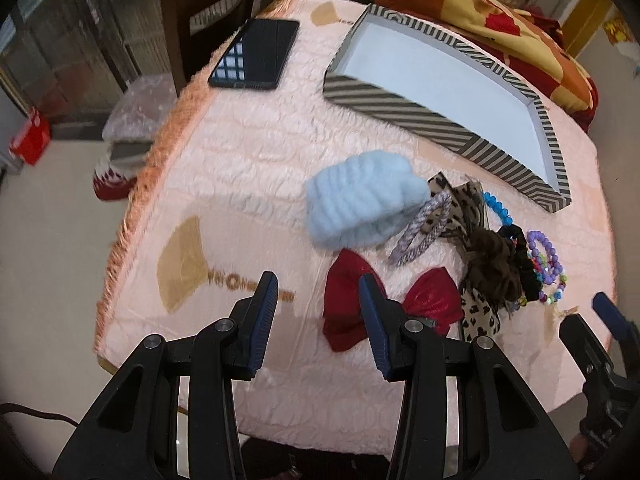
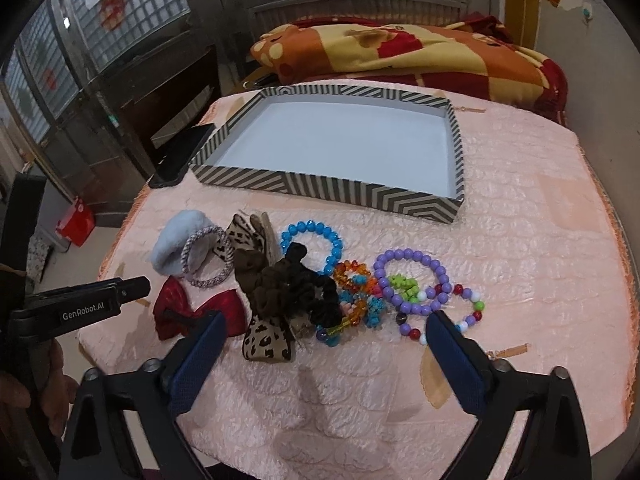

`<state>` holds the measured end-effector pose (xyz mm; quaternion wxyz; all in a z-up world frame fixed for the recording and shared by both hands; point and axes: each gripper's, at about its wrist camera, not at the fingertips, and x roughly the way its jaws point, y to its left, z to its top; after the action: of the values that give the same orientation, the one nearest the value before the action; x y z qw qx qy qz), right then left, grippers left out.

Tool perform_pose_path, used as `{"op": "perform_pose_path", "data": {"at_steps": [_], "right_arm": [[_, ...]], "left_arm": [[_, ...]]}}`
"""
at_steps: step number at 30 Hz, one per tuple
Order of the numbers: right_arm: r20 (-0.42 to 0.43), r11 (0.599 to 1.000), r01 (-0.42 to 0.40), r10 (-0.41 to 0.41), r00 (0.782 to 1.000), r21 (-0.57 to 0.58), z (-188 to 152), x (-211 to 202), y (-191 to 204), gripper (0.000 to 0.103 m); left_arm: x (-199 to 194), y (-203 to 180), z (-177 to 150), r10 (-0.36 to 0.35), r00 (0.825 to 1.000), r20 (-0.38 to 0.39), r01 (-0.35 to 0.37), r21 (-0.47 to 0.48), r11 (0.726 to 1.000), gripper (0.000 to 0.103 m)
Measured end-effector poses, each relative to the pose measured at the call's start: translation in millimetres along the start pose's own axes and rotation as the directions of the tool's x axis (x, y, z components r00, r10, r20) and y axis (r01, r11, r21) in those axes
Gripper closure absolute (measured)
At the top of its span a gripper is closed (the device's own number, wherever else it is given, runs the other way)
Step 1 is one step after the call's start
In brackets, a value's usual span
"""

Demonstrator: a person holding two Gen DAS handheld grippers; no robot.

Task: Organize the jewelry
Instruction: 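Grasp the red bow with the left gripper while the right grasps the black scrunchie, then carry the red bow and black scrunchie into the tray and release both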

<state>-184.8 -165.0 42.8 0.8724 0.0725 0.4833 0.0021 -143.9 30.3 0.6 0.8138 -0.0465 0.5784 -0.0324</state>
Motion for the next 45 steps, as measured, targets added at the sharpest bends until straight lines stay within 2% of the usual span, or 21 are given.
{"op": "perform_pose_path", "data": {"at_steps": [5, 6, 8, 11, 19, 21, 29, 31, 33, 36, 37, 39, 40, 42, 43, 45], "right_arm": [[-0.021, 0.999, -0.044, 0.044, 0.999, 0.006, -5, 4, -3, 0.025], [-0.024, 0.999, -0.048, 0.049, 0.999, 0.007, -5, 4, -3, 0.027], [-0.028, 0.998, -0.054, 0.054, 0.998, 0.010, -6, 5, -4, 0.027], [-0.035, 0.998, -0.060, 0.060, 0.998, 0.009, -7, 6, -4, 0.027], [-0.036, 0.997, -0.066, 0.065, 0.997, -0.033, -2, 6, -5, 0.027], [-0.038, 0.997, -0.074, 0.072, 0.997, -0.036, 1, 7, -6, 0.027], [-0.055, 0.993, -0.079, 0.075, 0.996, -0.082, 9, 14, -4, 0.027], [-0.063, 0.992, -0.085, 0.080, 0.995, -0.091, 12, 18, -4, 0.031], [-0.081, 0.990, -0.100, 0.092, 0.992, -0.097, 13, 24, -5, 0.042], [-0.099, 0.988, -0.102, 0.091, 0.991, -0.112, 13, 29, -7, 0.046], [-0.105, 0.987, -0.111, 0.099, 0.990, -0.114, 13, 31, -8, 0.047], [-0.118, 0.985, -0.132, 0.118, 0.986, -0.115, 14, 36, -9, 0.057], [-0.121, 0.983, -0.141, 0.126, 0.985, -0.122, 14, 40, -8, 0.059], [-0.136, 0.978, -0.155, 0.136, 0.981, -0.137, 13, 49, -6, 0.070], [-0.148, 0.976, -0.165, 0.144, 0.978, -0.140, 12, 53, -6, 0.075], [-0.149, 0.975, -0.170, 0.149, 0.978, -0.142, 12, 54, -7, 0.094]], "left_arm": [[4, 2, -8, -0.069, 0.997, -0.034, 0.069, 0.000, 0.998, 0.060], [4, 0, -9, -0.071, 0.997, -0.038, 0.071, 0.004, 0.997, 0.055], [7, -1, -8, -0.084, 0.995, -0.045, 0.083, -0.019, 0.996, 0.048], [11, -1, -5, -0.116, 0.992, -0.050, 0.113, -0.069, 0.991, 0.048], [24, -12, -2, -0.114, 0.988, -0.105, 0.100, -0.127, 0.987, 0.048], [27, -15, -4, -0.120, 0.984, -0.128, 0.100, -0.157, 0.982, 0.043], [39, -19, -5, -0.107, 0.981, -0.164, 0.069, -0.224, 0.972, 0.039], [42, -20, -4, -0.096, 0.981, -0.170, 0.055, -0.230, 0.972, 0.039], [44, -24, -2, -0.075, 0.983, -0.169, 0.037, -0.213, 0.976, 0.039], [46, -32, -3, -0.053, 0.986, -0.158, 0.029, -0.153, 0.988, 0.039], [46, -33, -4, -0.051, 0.987, -0.150, 0.031, -0.138, 0.990, 0.040], [45, -32, -4, -0.039, 0.991, -0.132, 0.022, -0.126, 0.992, 0.057], [45, -31, -4, -0.040, 0.991, -0.127, 0.024, -0.123, 0.992, 0.062], [45, -29, -3, -0.048, 0.991, -0.127, 0.033, -0.118, 0.992, 0.085], [46, -28, -2, -0.051, 0.991, -0.124, 0.035, -0.125, 0.992, 0.086], [45, -25, -2, -0.062, 0.990, -0.124, 0.047, -0.117, 0.992, 0.089]]}}
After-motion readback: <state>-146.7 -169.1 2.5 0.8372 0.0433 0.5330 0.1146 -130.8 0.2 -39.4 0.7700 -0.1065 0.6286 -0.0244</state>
